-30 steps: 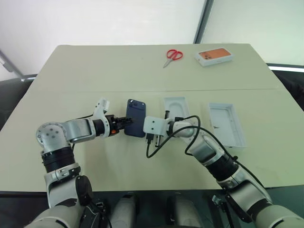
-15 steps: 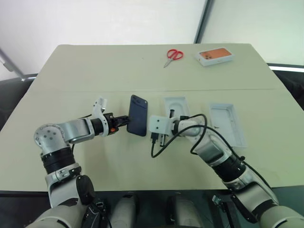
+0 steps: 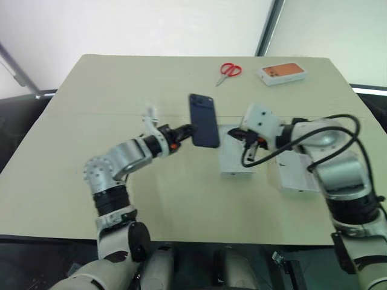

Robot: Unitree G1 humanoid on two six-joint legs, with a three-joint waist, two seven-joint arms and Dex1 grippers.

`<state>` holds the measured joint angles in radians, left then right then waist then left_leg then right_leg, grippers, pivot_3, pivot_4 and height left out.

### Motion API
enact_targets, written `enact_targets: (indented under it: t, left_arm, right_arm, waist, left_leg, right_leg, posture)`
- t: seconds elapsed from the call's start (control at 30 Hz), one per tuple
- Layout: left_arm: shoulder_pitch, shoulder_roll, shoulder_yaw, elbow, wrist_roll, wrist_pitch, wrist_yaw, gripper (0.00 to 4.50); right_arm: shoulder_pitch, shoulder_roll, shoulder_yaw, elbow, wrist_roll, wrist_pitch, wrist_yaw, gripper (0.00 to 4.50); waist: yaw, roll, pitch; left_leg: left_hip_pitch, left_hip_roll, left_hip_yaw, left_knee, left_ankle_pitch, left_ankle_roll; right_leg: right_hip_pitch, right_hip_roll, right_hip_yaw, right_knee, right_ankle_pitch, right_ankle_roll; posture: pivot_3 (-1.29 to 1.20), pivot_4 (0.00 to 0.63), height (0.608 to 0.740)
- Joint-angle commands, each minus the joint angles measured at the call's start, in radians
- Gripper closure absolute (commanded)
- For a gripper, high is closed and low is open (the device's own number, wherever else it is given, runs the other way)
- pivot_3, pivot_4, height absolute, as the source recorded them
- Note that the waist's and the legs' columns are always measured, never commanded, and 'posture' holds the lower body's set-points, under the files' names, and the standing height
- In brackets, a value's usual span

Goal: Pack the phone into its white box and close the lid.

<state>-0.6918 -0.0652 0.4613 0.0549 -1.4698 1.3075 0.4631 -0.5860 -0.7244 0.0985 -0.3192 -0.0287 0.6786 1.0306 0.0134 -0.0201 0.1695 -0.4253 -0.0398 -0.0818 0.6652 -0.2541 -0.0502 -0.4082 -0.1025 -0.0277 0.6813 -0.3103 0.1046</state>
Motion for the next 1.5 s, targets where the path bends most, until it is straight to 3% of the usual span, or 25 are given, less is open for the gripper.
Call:
enact_targets:
  t: [0.03, 0.2, 0.47, 0.63, 1.33, 1.5]
  left_arm:
    - [-0.027, -0.038, -0.102, -0.023, 0.072, -0.078, -0.007, 4.43]
    - [-0.056, -0.115, -0.156, 0.062, 0.109, -0.147, -0.014, 4.43]
    - [-0.061, -0.126, -0.223, 0.1, 0.203, -0.183, -0.03, 4.43]
    - [-0.05, -0.128, -0.226, 0.114, 0.221, -0.187, -0.044, 4.43]
    - [-0.049, -0.153, -0.235, 0.167, 0.244, -0.162, -0.084, 4.43]
    - [-0.046, -0.15, -0.235, 0.169, 0.233, -0.13, -0.096, 2.2]
  right_arm:
    - [0.03, -0.056, -0.047, 0.028, 0.015, -0.047, -0.014, 4.5]
    - [0.09, -0.114, -0.077, 0.041, 0.036, -0.074, -0.028, 4.5]
    - [0.186, -0.17, -0.127, 0.029, 0.089, -0.118, -0.009, 4.5]
    - [0.224, -0.171, -0.179, 0.032, 0.167, -0.124, -0.002, 4.5]
    - [0.254, -0.181, -0.18, 0.02, 0.259, -0.122, -0.029, 4.5]
    - [0.255, -0.181, -0.176, 0.02, 0.261, -0.124, -0.035, 4.5]
  waist:
    - [-0.005, 0.0, 0.0]
    - [-0.02, 0.0, 0.0]
    - [-0.018, 0.0, 0.0]
    - [-0.013, 0.0, 0.0]
    - [-0.002, 0.0, 0.0]
    - [-0.002, 0.0, 0.0]
  left_leg:
    - [0.0, 0.0, 0.001, 0.0, 0.0, 0.0]
    - [0.001, 0.0, 0.002, 0.0, 0.0, 0.0]
    - [0.0, 0.0, 0.002, 0.0, 0.0, 0.0]
    - [0.0, 0.0, 0.002, 0.0, 0.0, 0.0]
    - [0.0, 0.0, 0.002, 0.001, 0.0, 0.0]
    - [0.0, 0.0, 0.002, 0.001, 0.0, 0.0]
  right_leg:
    - [0.0, 0.0, 0.0, 0.0, 0.0, 0.0]
    - [-0.001, 0.002, 0.001, 0.001, 0.0, 0.0]
    - [0.0, 0.002, 0.001, 0.001, 0.0, 0.0]
    - [0.0, 0.002, 0.001, 0.001, 0.0, 0.0]
    - [0.0, 0.001, 0.001, 0.0, 0.0, 0.0]
    - [0.0, 0.001, 0.001, 0.0, 0.0, 0.0]
  posture:
    - [0.0, 0.15, 0.697]
    - [0.0, 0.15, 0.697]
    - [0.0, 0.15, 0.697]
    - [0.0, 0.15, 0.697]
    - [0.0, 0.15, 0.697]
    - [0.0, 0.15, 0.697]
